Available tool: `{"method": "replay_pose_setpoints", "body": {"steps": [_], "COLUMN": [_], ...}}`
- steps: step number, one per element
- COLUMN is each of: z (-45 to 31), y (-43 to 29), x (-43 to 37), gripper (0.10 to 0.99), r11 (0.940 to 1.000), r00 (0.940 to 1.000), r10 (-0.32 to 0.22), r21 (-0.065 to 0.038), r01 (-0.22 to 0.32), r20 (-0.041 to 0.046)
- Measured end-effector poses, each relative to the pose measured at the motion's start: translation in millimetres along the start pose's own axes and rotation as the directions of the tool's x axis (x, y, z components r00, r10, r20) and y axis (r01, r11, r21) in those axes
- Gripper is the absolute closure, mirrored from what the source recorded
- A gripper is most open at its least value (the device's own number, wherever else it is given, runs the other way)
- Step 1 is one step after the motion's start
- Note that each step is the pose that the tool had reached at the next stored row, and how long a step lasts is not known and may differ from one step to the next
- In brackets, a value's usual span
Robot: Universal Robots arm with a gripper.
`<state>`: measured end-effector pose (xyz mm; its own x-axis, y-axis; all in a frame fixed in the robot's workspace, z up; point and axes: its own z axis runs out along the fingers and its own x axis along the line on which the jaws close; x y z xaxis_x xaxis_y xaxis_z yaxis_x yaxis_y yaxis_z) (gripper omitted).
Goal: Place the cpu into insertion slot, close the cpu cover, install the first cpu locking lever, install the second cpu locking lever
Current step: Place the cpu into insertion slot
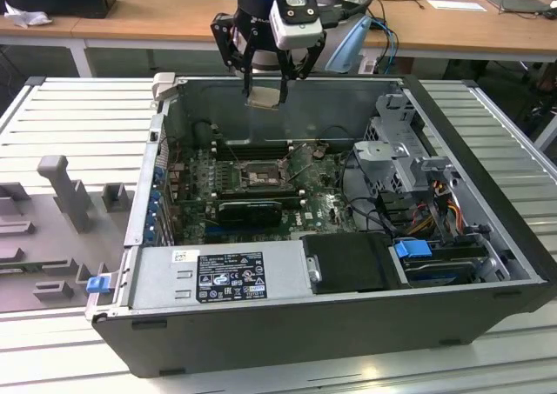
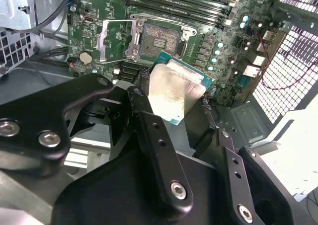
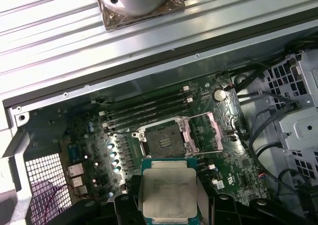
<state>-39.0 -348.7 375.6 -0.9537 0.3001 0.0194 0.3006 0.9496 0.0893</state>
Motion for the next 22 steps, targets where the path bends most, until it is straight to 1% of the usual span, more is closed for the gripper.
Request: {"method": "replay_pose_setpoints", "body": {"steps": [15, 19, 22], "z": [0.3, 0.5, 0.7], "y": [0.0, -0.1, -0.1], "x": [0.0, 0.0, 0.0], "gripper": [0.561, 0.561, 0.561], "r11": [0.9979, 0.996, 0.9926], "r00": [0.9979, 0.996, 0.9925], "r10": [0.064, 0.089, 0.122], "r21": [-0.001, -0.002, -0.003], "r01": [-0.064, -0.089, -0.122], "r20": [0.0058, 0.008, 0.0108]}}
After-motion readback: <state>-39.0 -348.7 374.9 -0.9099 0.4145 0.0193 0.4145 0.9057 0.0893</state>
